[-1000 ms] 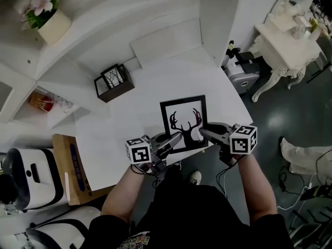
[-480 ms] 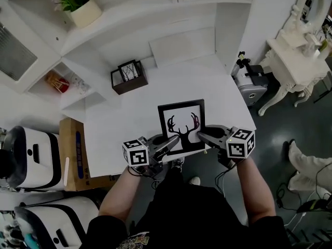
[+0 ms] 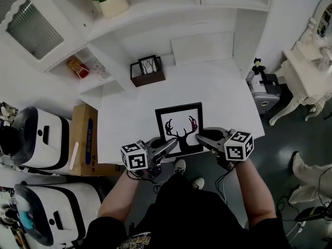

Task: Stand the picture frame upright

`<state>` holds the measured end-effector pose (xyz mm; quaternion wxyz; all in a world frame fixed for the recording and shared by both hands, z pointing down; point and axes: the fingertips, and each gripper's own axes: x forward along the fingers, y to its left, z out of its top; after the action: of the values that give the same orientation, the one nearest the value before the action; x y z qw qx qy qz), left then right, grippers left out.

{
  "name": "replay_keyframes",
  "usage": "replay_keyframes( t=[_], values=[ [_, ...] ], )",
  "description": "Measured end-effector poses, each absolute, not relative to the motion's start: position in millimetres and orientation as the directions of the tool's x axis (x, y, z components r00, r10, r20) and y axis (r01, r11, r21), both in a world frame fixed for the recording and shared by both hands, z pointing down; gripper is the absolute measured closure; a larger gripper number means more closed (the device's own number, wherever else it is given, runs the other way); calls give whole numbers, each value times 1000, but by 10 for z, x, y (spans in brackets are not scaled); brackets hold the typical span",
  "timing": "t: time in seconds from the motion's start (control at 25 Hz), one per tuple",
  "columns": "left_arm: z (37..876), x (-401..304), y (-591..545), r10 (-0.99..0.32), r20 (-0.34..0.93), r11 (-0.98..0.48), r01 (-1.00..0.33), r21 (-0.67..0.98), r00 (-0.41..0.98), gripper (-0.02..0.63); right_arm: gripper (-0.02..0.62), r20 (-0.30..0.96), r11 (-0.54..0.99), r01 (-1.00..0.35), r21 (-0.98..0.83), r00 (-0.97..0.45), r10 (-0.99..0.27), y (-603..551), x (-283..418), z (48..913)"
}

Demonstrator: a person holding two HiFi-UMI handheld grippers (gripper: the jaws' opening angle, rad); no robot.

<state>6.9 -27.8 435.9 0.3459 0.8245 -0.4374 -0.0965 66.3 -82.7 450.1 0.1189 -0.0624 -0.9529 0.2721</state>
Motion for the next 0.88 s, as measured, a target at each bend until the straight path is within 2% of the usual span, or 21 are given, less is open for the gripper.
replay_keyframes(
  t=[0.32, 0.88],
  values=[
    [4401, -181, -165, -815, 190, -337, -715, 612, 547, 557, 518, 195, 834, 104, -541, -950, 245, -719, 413, 4543],
    [4560, -1132, 46, -848, 261, -274, -803, 529, 461, 531, 522, 226, 851, 137, -507, -931, 285, -535, -570, 4657]
  ],
)
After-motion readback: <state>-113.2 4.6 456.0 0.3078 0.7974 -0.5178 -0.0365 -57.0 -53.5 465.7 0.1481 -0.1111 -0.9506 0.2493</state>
